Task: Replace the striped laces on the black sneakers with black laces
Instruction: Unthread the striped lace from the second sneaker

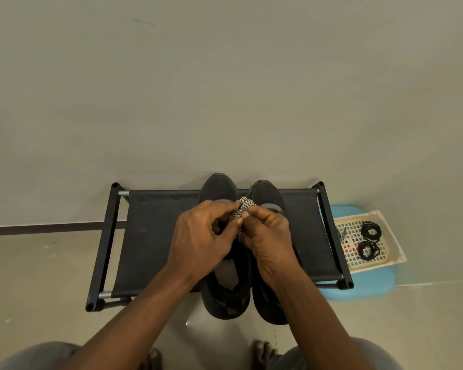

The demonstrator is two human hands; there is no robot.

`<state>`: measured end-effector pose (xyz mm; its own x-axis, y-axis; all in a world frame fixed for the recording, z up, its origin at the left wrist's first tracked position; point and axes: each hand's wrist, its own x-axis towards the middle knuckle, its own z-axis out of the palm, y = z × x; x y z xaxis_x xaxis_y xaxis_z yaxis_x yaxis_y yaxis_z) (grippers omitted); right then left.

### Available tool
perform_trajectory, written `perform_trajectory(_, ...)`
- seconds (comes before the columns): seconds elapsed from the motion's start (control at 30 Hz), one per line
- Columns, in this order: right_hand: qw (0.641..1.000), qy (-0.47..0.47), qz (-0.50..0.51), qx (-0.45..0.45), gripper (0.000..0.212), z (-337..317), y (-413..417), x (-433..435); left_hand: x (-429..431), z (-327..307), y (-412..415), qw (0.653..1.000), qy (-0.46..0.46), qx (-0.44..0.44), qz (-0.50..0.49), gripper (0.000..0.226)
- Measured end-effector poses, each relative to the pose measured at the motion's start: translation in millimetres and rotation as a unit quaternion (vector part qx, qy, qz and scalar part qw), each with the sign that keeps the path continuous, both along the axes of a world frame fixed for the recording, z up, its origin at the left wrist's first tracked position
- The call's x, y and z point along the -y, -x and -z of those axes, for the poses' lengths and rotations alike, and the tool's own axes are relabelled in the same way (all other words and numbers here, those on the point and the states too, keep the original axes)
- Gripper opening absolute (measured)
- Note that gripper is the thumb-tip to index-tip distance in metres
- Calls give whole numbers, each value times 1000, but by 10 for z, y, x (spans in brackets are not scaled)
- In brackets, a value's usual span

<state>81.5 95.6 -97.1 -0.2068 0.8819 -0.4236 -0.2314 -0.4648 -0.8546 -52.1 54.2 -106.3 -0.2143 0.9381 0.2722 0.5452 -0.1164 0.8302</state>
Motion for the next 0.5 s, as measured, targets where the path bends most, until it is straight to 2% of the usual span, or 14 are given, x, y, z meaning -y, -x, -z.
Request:
perform_trajectory(0.13, 996, -49, 13, 73, 12, 54, -4, 1, 9, -9, -11, 995, 22, 95, -7, 24)
perform_trajectory(0.2, 985, -100, 27, 137, 8, 34, -7, 8, 0, -25, -24, 986, 37, 161, -18, 21)
perform_trajectory(0.3, 966, -158, 37, 203, 8, -21, 8, 35, -24, 0, -20, 977, 50, 202, -36, 16)
perform_trajectory(0.4, 954, -181, 67, 229, 15, -33, 24, 53, -41, 7, -8, 965, 68, 246, -53, 13)
perform_trajectory(0.5, 954, -199, 88, 206, 22, -101, 65, 62, -59, -42, 22, 962, 69, 257, -64, 11)
